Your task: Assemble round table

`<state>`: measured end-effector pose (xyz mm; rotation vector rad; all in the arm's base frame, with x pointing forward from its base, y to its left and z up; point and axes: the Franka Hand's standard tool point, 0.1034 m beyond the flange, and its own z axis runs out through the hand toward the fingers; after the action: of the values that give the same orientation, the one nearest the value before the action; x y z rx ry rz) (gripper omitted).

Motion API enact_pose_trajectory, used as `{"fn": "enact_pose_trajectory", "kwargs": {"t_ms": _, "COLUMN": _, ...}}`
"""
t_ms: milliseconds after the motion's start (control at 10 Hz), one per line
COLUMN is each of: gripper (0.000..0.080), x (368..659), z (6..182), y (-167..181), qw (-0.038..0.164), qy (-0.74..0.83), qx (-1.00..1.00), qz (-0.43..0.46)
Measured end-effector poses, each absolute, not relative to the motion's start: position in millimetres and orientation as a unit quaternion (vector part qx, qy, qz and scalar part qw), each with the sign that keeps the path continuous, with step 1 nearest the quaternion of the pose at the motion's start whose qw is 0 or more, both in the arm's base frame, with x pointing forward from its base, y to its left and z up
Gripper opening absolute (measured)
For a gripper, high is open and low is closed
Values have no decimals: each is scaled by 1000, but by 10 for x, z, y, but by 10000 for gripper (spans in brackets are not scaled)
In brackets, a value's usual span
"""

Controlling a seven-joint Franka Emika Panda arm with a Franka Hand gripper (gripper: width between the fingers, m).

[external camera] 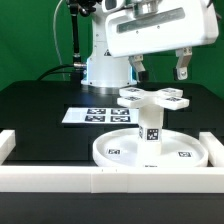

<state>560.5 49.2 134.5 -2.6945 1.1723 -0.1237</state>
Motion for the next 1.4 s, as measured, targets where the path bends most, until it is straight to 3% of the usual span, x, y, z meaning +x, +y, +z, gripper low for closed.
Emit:
{"fn": "enact_pose_trajectory", "kwargs": {"t_ms": 500, "gripper": 648, "x": 5602, "z": 1342, "y": 486, "qw": 91, "qy": 229, "qx": -967, "qz": -59}}
{"fn": "enact_pose_trajectory", "kwargs": {"t_ms": 800, "gripper": 648, "x": 5622, "z": 1361, "y": 479, "qw": 56, "qy": 18, "qx": -996, "qz": -62}}
{"fn": "enact_pose_trajectory", "kwargs": {"t_ms": 1300, "gripper": 648, "x": 5618, "z": 1354, "y": 458, "qw": 46, "qy": -116, "qx": -990, "qz": -70}}
{"fn": "enact_pose_trajectory", "kwargs": {"t_ms": 1400, "gripper": 648, "x": 5619, "z": 1345, "y": 453, "qw": 30, "qy": -199, "qx": -977, "qz": -69}}
